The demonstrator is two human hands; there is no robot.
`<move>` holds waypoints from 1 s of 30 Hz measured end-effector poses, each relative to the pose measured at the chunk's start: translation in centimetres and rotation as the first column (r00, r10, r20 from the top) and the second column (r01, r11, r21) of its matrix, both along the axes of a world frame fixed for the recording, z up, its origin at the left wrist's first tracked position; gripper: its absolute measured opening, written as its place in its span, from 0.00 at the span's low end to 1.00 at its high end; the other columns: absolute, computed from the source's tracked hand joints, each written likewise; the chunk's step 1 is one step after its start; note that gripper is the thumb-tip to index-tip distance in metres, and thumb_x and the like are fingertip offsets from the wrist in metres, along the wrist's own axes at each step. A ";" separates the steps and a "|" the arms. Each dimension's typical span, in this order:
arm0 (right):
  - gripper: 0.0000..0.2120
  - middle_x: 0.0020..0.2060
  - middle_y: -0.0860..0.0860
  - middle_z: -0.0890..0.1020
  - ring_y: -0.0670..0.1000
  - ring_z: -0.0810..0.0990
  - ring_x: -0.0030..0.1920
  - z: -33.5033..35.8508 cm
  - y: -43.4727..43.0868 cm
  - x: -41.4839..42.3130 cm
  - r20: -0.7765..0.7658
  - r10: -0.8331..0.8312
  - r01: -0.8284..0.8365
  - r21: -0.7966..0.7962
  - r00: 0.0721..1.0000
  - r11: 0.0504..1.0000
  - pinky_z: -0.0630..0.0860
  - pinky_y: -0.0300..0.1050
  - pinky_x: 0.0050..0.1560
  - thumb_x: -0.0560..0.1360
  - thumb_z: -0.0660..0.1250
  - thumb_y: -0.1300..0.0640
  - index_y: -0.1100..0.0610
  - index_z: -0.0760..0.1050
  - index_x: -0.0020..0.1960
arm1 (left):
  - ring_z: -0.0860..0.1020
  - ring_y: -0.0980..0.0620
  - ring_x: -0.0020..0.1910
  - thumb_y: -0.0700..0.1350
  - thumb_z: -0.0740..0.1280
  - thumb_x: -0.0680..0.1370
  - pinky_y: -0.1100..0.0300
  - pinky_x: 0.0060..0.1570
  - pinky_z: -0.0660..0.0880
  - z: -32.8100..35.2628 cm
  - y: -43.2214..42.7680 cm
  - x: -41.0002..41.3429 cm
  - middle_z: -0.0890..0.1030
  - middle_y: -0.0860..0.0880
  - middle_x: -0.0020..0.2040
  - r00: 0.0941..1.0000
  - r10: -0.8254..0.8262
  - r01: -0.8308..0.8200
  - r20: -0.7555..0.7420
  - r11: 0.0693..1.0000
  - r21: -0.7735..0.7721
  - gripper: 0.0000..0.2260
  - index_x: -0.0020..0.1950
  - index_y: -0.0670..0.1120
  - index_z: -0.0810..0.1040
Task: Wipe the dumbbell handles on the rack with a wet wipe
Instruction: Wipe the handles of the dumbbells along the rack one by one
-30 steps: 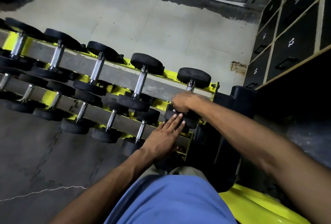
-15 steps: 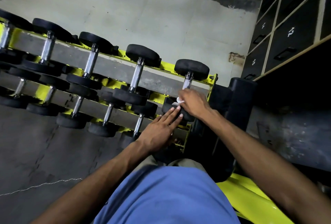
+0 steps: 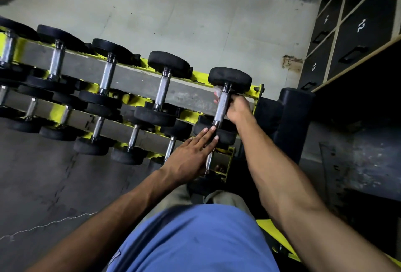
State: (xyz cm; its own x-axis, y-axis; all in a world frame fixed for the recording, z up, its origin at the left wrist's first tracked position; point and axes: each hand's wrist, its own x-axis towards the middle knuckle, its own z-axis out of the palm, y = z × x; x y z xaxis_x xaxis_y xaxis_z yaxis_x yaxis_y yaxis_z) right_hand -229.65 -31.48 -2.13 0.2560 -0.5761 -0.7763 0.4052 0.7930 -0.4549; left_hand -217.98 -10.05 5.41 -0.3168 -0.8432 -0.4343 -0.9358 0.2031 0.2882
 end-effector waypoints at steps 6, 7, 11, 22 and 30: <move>0.13 0.38 0.59 0.84 0.54 0.83 0.35 -0.6 -0.5 0.6 0.046 -0.144 0.142 0.047 0.988 0.989 0.80 0.48 0.41 0.80 0.55 0.63 0.62 0.78 0.53 | 0.38 0.50 0.84 0.46 0.64 0.82 0.48 0.82 0.55 0.0 -0.1 -0.2 0.33 0.48 0.84 1.000 0.005 -0.005 0.013 1.000 0.007 0.40 0.86 0.49 0.42; 0.11 0.37 0.57 0.84 0.53 0.82 0.34 -0.6 0.2 0.7 -0.035 -0.191 0.190 -0.007 0.981 0.982 0.79 0.46 0.38 0.79 0.57 0.65 0.62 0.78 0.52 | 0.37 0.50 0.84 0.46 0.64 0.82 0.48 0.82 0.54 0.1 -0.1 -0.2 0.33 0.49 0.84 1.000 0.007 -0.007 0.007 1.000 0.013 0.40 0.86 0.50 0.42; 0.04 0.36 0.48 0.82 0.45 0.77 0.34 -0.7 3.8 -0.5 -0.559 -0.286 -0.070 -0.530 0.778 0.845 0.76 0.45 0.38 0.74 0.72 0.62 0.56 0.78 0.43 | 0.36 0.51 0.84 0.44 0.64 0.82 0.51 0.82 0.52 -0.1 0.2 -0.2 0.31 0.50 0.84 1.000 0.026 -0.026 -0.007 1.000 0.014 0.40 0.86 0.50 0.40; 0.27 0.74 0.43 0.70 0.52 0.81 0.56 0.3 1.6 -5.6 -0.936 -0.326 -0.965 -0.042 0.129 -0.259 0.82 0.48 0.44 0.78 0.62 0.63 0.48 0.69 0.75 | 0.35 0.51 0.84 0.44 0.64 0.82 0.50 0.83 0.53 0.3 0.0 0.2 0.30 0.49 0.83 1.000 -0.012 0.011 0.024 0.999 0.036 0.41 0.86 0.50 0.40; 0.14 0.59 0.48 0.80 0.58 0.84 0.48 5.3 -1.9 -2.9 -0.887 -0.447 -0.857 0.317 -0.116 -0.407 0.73 0.48 0.36 0.79 0.60 0.59 0.52 0.76 0.62 | 0.36 0.51 0.84 0.42 0.64 0.83 0.50 0.82 0.53 0.1 0.0 -0.7 0.29 0.50 0.82 0.999 0.037 -0.037 0.036 0.999 0.012 0.40 0.86 0.49 0.41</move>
